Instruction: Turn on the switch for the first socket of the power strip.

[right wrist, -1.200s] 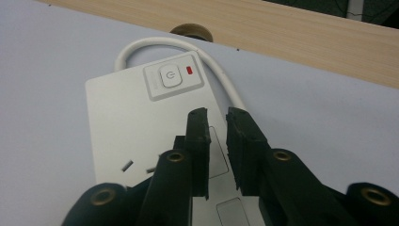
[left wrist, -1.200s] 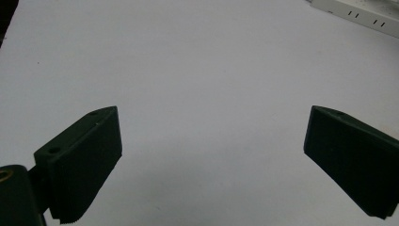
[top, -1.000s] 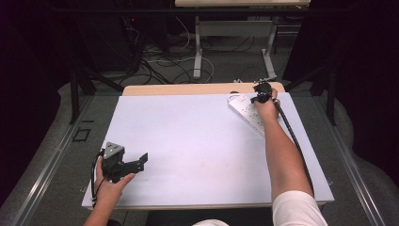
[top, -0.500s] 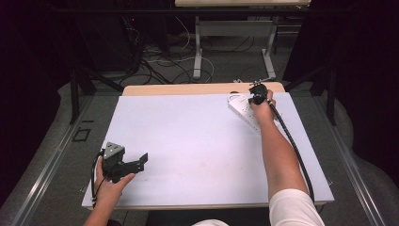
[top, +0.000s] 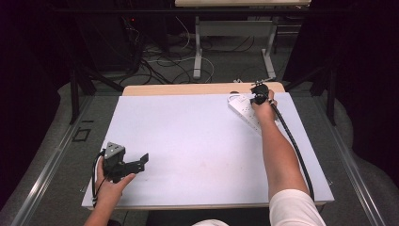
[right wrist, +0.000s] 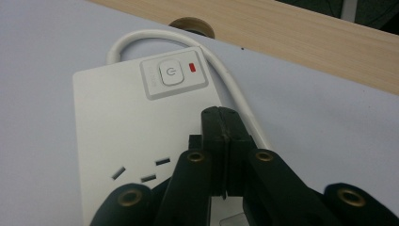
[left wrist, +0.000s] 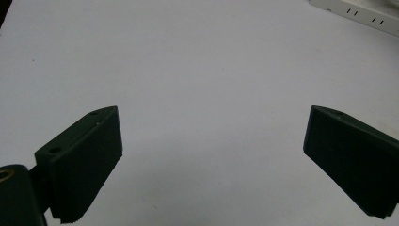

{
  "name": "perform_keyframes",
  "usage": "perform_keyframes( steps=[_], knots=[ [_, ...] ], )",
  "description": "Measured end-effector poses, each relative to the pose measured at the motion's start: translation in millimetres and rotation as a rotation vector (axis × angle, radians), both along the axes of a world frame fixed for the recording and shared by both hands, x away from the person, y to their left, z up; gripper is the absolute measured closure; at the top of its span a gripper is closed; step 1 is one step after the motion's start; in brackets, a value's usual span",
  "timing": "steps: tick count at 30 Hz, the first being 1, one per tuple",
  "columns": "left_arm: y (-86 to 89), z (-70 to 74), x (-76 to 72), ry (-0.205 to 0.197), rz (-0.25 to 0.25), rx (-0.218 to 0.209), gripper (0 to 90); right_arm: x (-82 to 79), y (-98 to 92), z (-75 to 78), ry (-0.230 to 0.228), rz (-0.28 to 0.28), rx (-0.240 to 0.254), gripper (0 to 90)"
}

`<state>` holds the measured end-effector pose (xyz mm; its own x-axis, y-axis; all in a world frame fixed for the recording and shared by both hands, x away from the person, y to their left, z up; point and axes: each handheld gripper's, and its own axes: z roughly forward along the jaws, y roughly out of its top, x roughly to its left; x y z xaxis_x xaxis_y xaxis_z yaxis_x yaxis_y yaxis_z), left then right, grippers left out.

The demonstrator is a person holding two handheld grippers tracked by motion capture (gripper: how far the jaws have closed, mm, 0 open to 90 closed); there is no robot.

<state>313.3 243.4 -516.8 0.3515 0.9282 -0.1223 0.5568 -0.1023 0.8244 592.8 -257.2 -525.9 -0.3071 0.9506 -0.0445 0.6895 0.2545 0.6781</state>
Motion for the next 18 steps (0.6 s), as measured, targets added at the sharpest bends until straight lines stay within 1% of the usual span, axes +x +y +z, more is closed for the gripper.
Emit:
perform_keyframes(
  steps=[1, 2, 4, 5, 6, 7, 9, 10, 13, 14, 15, 16, 17, 18],
  knots=[
    [-0.2, 0.0, 0.0, -0.001, 0.0, -0.001, 4.9, 0.0, 0.0, 0.0, 0.0, 0.0, 0.0, 90.0],
    [-0.3, -0.3, 0.2, -0.004, 0.001, -0.003, 4.9, 0.2, 0.4, -0.1, 0.0, -0.003, 0.011, 90.0],
    [-0.2, -0.3, 0.2, -0.003, 0.001, -0.003, 4.9, 0.2, -0.1, -0.3, 0.001, -0.003, 0.006, 90.0],
    [-0.2, -0.3, 0.2, -0.003, 0.001, -0.004, 4.9, -0.2, 0.2, -0.6, 0.001, -0.008, 0.019, 90.0],
    [0.5, 0.5, 0.0, 0.008, -0.005, -0.001, 4.9, -0.5, 0.5, -0.8, 0.0, -0.012, 0.021, 90.0],
    [0.4, 0.4, 0.1, 0.008, -0.005, -0.002, 4.9, -0.5, 0.2, -1.3, -0.003, -0.011, 0.024, 90.0],
    [0.4, 0.4, 0.1, 0.008, -0.004, -0.004, 4.9, -0.3, -1.4, -1.5, -0.005, -0.003, 0.017, 90.0],
    [0.4, 0.4, 0.1, 0.007, -0.004, -0.004, 4.9, -0.4, -1.5, -1.7, -0.003, -0.007, 0.031, 90.0],
    [0.7, 0.5, 0.1, 0.008, -0.003, -0.006, 5.0, -0.1, -0.3, -3.3, -0.005, -0.004, 0.042, 90.0],
    [0.5, -0.1, 0.3, 0.0, 0.003, -0.008, 5.0, 0.2, 2.8, -5.5, -0.016, 0.01, 0.075, 90.0],
    [0.8, 0.1, 0.2, 0.003, 0.001, -0.005, 5.0, 0.2, 2.8, -5.5, -0.016, 0.01, 0.075, 90.0],
    [0.9, -0.1, 0.2, 0.003, 0.0, -0.005, 5.0, 0.1, 5.7, -5.3, -0.017, 0.021, 0.053, 90.0],
    [1.0, -0.2, 0.4, 0.002, -0.001, -0.004, 5.0, 0.1, 5.7, -5.3, -0.017, 0.021, 0.053, 90.0],
    [1.5, 0.4, 0.1, 0.01, -0.006, -0.002, 5.0, 0.1, 6.4, -5.2, -0.018, 0.021, 0.041, 90.0]
  ],
)
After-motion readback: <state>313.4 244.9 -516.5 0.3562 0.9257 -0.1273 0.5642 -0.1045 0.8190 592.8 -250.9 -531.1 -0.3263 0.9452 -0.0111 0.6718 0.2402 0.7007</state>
